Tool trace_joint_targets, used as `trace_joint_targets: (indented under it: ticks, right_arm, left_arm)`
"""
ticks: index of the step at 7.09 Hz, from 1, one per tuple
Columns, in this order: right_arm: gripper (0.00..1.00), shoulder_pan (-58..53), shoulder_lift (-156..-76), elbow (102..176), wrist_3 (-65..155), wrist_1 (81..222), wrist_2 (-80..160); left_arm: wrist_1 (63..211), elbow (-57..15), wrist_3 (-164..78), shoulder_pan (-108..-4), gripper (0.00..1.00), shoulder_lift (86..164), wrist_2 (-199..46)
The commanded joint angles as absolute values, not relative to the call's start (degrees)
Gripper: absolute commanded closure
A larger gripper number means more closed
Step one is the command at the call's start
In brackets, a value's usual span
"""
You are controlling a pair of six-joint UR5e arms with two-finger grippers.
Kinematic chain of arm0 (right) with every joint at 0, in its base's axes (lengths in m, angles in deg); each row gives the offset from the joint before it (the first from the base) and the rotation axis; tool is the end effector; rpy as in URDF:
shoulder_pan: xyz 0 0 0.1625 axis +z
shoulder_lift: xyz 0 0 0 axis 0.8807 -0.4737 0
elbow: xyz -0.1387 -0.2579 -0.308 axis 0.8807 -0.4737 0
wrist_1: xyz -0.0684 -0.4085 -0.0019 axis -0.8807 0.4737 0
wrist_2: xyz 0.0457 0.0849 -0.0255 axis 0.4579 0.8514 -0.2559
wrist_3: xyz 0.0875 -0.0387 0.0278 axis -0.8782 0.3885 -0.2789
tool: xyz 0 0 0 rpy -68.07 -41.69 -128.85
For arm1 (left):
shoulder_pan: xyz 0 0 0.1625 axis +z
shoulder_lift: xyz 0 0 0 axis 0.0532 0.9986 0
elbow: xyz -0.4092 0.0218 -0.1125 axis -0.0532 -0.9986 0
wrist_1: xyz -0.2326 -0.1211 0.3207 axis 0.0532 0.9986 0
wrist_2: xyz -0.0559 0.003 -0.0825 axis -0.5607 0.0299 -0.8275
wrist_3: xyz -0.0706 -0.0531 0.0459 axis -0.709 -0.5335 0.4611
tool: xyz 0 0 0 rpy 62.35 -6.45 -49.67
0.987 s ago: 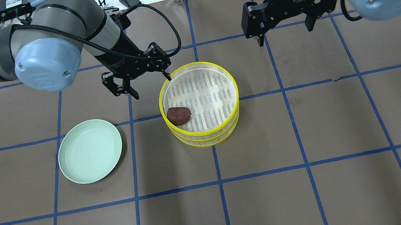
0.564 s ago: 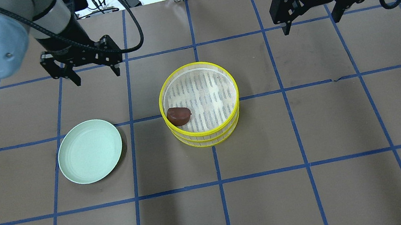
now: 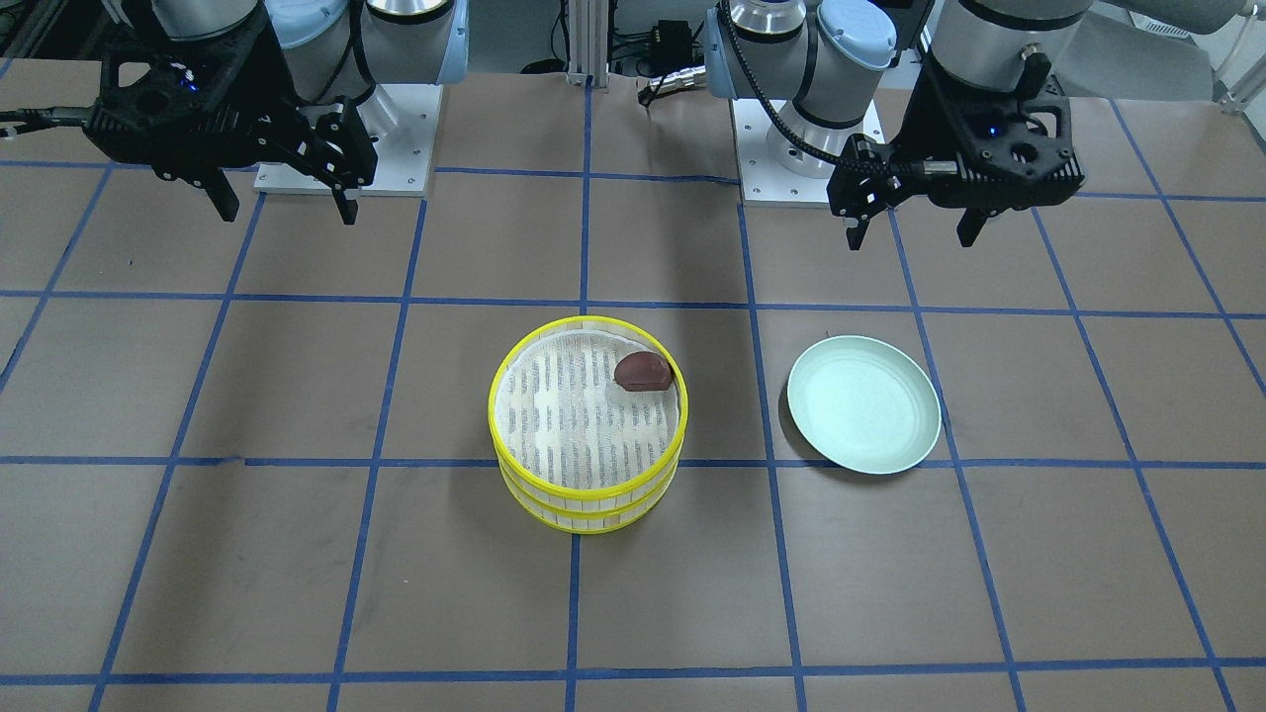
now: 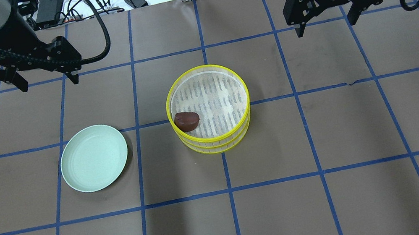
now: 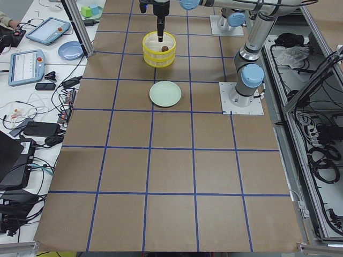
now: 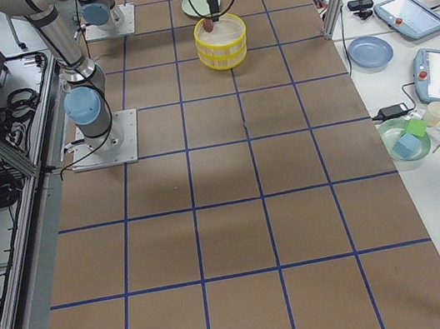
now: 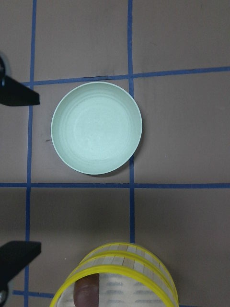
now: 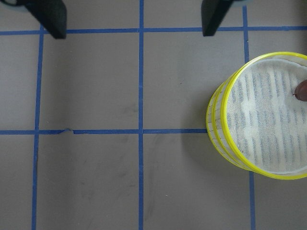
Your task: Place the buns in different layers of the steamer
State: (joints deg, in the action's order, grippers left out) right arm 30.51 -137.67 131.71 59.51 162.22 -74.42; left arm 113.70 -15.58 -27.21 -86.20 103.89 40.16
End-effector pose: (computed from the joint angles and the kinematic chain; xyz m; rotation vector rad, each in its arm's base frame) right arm 0.1501 -0.4805 0.5320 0.0025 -3.1218 0.0831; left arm -0.1176 -0.4853 0.5318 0.0093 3.0462 -0.0686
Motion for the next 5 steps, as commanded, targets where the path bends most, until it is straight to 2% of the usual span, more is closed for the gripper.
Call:
trace_joint_targets:
  ticks: [1,5]
  right_arm:
    - [0.0,30.56,-137.77,131.77,59.5,161.47,-74.46]
    - [0.0,30.56,-137.77,131.77,59.51,161.21,-74.46]
  left_arm:
    - [114.47,-15.66,-26.95,-85.81,0.0,102.72,38.05]
    - [114.39,-16.45,-26.77,-85.63,0.0,102.72,37.69]
